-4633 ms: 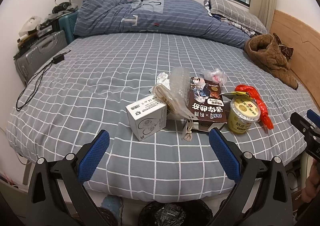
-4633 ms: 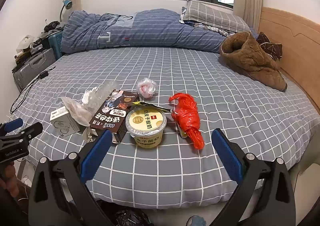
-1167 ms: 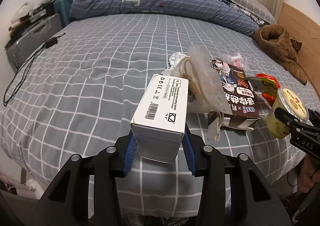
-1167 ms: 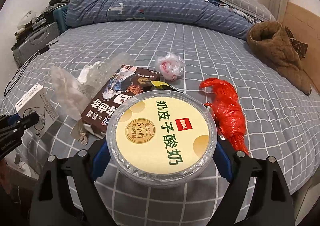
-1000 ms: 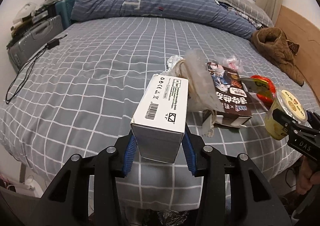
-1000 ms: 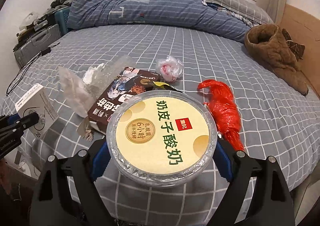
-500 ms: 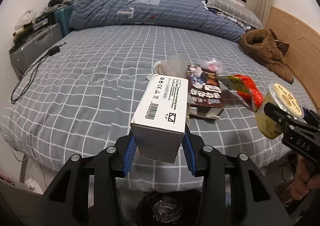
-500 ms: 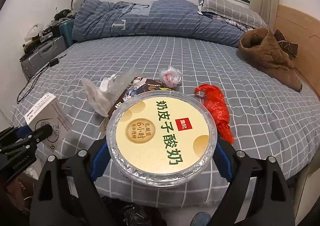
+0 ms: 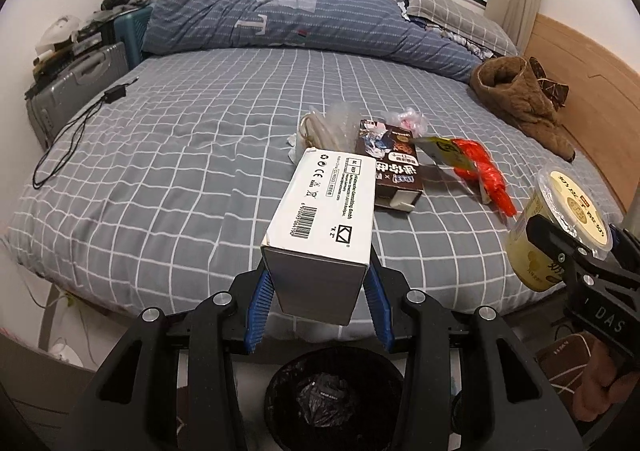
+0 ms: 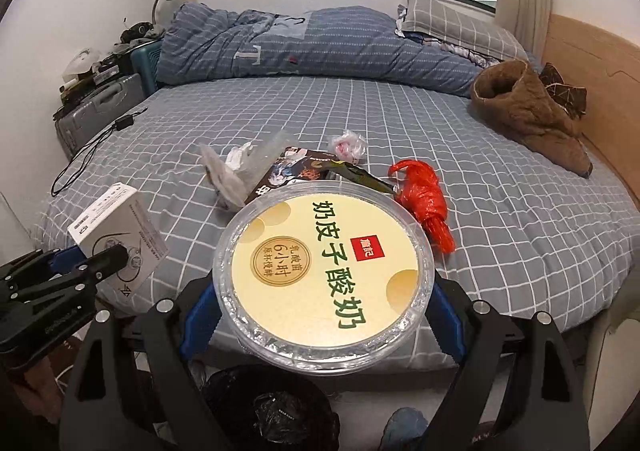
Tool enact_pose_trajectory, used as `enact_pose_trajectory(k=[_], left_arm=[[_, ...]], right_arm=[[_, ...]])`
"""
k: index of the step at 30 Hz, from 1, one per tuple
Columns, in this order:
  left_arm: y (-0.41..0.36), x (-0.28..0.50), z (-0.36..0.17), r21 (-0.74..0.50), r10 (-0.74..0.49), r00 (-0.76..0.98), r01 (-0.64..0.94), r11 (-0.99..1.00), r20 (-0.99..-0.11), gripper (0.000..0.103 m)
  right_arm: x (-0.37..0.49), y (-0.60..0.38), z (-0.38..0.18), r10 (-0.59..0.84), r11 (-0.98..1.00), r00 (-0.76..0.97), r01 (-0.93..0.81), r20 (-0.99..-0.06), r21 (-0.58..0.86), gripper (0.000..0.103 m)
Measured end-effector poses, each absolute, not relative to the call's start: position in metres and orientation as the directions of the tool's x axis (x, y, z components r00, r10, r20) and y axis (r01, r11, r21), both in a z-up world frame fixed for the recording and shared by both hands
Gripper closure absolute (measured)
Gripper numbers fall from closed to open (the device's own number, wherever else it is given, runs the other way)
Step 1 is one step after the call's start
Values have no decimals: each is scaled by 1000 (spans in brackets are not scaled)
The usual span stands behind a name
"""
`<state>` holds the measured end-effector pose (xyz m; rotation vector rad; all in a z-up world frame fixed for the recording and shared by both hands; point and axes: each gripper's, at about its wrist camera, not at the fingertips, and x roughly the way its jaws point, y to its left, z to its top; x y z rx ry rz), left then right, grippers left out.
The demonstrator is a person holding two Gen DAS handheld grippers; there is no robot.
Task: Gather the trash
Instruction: 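Lift the white box and yogurt cup and carry both toward the black bin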
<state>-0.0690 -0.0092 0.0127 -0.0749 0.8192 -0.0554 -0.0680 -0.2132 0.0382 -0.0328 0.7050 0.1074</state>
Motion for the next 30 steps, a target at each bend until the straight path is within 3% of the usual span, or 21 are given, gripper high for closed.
enact_pose_trajectory(k=[15,30], left_arm=[[-19,-124,25,-53,-54,670,22,998,-741,61],[-30,-150,-10,-61,-65,578,28,998,-813,61]], right_arm=[[-126,-213,49,92,993,753,-119,-652,4,20],[-153,-207,13,101,993,694,-115,-713,28,20]])
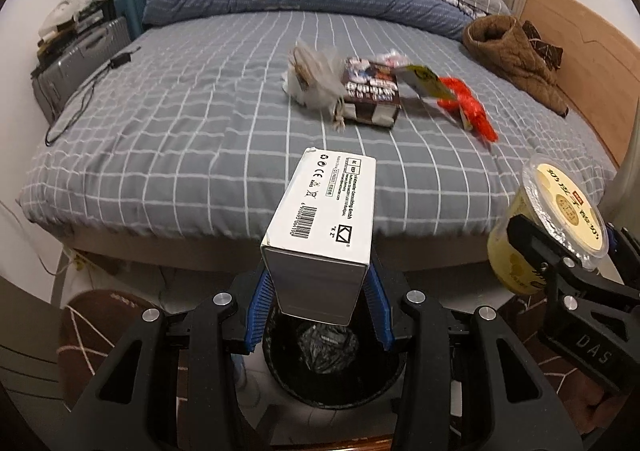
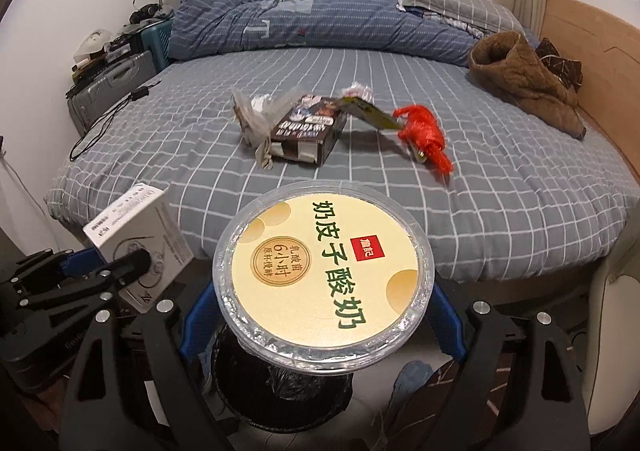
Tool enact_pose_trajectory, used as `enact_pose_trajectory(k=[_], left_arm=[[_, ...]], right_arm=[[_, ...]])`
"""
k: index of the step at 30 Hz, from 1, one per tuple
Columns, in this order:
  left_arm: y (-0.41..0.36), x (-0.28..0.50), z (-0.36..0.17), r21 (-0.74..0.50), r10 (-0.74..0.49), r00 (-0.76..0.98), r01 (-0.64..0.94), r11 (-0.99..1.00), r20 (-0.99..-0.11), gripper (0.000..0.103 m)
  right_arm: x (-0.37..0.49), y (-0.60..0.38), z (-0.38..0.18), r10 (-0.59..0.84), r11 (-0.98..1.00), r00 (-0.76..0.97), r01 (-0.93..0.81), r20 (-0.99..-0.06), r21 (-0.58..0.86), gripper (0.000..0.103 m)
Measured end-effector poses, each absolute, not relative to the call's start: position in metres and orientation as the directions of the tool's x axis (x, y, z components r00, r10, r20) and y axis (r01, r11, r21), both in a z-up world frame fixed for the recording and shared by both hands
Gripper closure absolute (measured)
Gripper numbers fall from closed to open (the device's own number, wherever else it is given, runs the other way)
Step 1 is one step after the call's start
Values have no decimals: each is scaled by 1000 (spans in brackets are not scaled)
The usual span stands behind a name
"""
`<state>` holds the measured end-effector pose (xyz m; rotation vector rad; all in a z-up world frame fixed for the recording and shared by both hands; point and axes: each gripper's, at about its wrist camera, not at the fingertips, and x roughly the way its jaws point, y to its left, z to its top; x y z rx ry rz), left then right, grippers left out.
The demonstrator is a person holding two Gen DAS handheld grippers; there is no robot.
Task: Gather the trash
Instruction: 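Lift the white box and yogurt cup and carry both toward the black bin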
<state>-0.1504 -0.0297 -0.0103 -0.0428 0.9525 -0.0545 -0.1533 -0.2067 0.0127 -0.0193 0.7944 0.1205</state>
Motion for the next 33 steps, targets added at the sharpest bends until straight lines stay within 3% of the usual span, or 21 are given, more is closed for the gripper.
enact_pose_trajectory(k=[14,33], left_arm=[[-31,-159,-46,-52,-57,500,24,998,-864,61],[-24,-146,-134,-62,-68,359,28,998,-931,61]], right_arm=[[-165,-196,-26,88,992,637,-123,-766,12,20],[-152,-197,-99,64,994,529,-108,-846,8,20]])
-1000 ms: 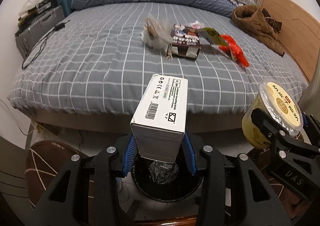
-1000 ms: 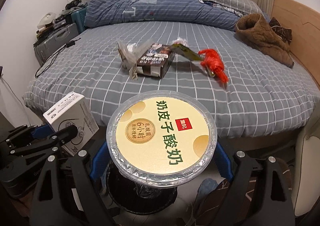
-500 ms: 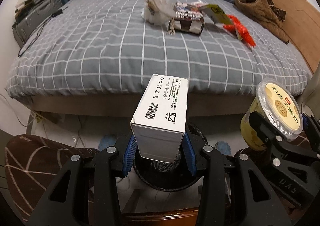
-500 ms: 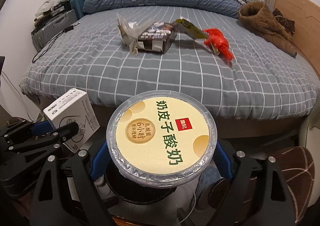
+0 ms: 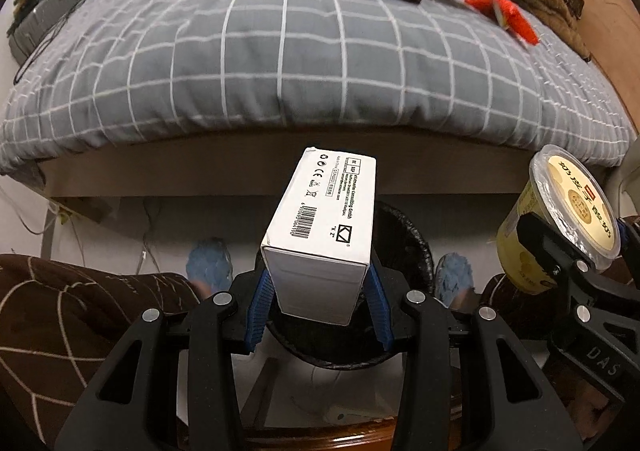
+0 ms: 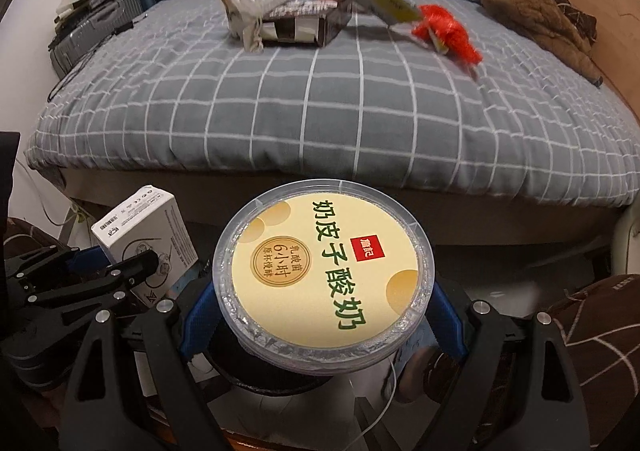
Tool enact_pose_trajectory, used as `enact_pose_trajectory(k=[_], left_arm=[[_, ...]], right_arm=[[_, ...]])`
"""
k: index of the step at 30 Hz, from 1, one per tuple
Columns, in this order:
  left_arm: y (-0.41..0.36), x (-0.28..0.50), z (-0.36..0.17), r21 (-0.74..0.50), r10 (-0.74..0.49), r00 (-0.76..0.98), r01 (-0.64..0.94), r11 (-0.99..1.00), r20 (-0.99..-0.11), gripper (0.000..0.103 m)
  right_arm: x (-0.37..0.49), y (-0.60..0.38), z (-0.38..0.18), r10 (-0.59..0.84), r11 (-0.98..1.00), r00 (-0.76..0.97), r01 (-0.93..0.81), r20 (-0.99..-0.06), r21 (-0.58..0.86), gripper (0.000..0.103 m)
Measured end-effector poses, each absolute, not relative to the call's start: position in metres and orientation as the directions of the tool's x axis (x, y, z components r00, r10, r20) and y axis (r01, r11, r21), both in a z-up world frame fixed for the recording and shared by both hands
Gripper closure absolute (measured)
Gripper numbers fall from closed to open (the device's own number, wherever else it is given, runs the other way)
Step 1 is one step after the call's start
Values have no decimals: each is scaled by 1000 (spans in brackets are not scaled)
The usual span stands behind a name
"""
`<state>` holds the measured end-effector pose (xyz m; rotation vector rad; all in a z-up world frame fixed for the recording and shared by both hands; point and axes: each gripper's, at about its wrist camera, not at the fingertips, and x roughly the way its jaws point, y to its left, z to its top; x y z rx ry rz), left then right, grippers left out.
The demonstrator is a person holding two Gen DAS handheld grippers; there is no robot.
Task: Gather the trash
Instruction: 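Lift the white box and yogurt cup and carry both toward the black bin, then open the left tool over the bin while the right tool drops the yogurt cup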
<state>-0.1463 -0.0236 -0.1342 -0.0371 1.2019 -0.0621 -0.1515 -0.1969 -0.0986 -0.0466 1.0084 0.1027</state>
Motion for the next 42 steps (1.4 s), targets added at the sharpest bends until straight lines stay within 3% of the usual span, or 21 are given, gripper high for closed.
enact_pose_trajectory(k=[13,34,35,42], left_arm=[[-28,-129,-192,-56,-64,260,39,998,-963,61],[-85,-114,-236,-79,-99,138,143,987,-986,60],[-82,-115,-236,-75,-95,147,135,988,-985,58],[-63,-117,-223,-43,-62,201,96,994,-978,19]], right_arm=[[-135,-184,-142,57,991,439,-137,-896,-4,20],[-137,-254,-179,-10,1000,358,18,-934,-3,20],[-137,-252,-181,-7,1000,358,15,-934,-2,20],[-131,-232,-185,13,1000,359,-30,-933,3,20]])
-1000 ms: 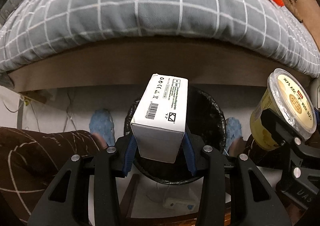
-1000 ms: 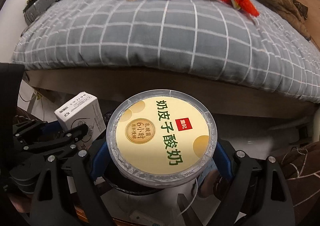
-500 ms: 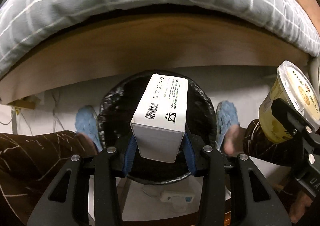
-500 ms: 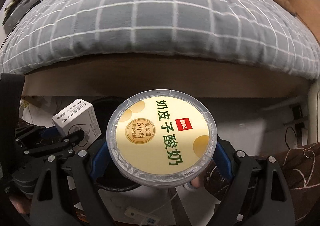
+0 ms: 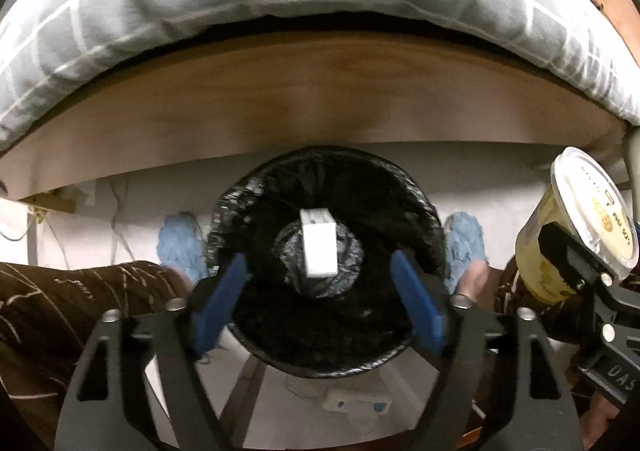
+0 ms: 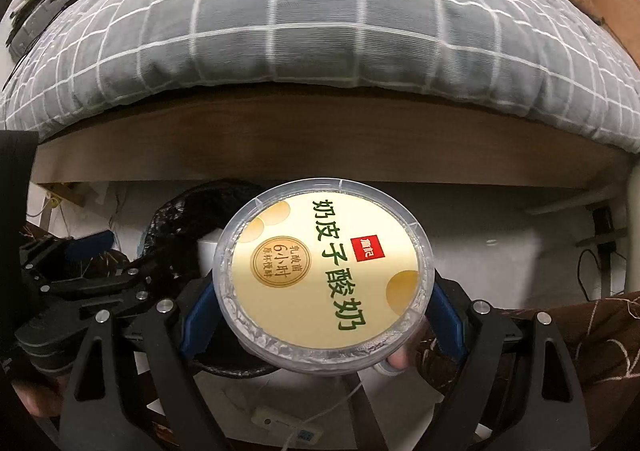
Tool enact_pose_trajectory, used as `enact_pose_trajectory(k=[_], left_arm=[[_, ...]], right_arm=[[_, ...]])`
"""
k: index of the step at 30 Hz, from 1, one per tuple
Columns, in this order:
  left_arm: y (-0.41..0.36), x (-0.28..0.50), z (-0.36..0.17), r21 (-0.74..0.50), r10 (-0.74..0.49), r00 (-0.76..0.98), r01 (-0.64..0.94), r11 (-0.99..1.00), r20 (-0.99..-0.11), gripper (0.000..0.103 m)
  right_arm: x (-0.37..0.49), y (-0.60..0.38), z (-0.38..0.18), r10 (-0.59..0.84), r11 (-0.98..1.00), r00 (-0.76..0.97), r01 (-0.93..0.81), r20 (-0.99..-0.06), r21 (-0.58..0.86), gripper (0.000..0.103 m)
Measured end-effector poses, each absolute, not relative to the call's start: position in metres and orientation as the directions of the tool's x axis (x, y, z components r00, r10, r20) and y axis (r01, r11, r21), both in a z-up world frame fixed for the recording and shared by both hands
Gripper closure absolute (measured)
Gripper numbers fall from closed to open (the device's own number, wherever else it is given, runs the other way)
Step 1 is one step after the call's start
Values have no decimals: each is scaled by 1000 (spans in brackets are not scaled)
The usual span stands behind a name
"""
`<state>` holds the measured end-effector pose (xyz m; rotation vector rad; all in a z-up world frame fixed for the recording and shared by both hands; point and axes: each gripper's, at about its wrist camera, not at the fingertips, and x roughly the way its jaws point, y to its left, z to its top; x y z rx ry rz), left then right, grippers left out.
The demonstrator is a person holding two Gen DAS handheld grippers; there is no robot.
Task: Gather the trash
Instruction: 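Open the left tool over the bin while the right tool drops the yogurt cup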
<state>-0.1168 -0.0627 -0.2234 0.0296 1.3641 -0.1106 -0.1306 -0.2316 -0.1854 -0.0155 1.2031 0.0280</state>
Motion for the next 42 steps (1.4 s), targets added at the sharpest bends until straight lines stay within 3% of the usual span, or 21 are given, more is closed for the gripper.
enact_pose_trajectory(k=[5,22,33,39,42], left_arm=[[-36,-116,-212,-27,-37,235,45,999,-971,6],[61,-130,-202,30,60,271,-112,993,-961,6],[82,-134,-203,27,75,281,-169,985,-957,6],[81,-138,-193,20,72,301,-173,985,-951,6],[76,-138,-186,8,60,318,-163,987,-946,6]], right_arm=[[-124,-210,-184,39,998,348,-63,-937,18,20],[-109,-118,-197,86,981,297,-191,-951,29,20],[-106,-104,-199,95,974,305,-224,-948,26,18],[-109,-105,-193,76,971,331,-237,-940,-5,8],[-108,-114,-188,65,977,347,-214,-936,-12,8]])
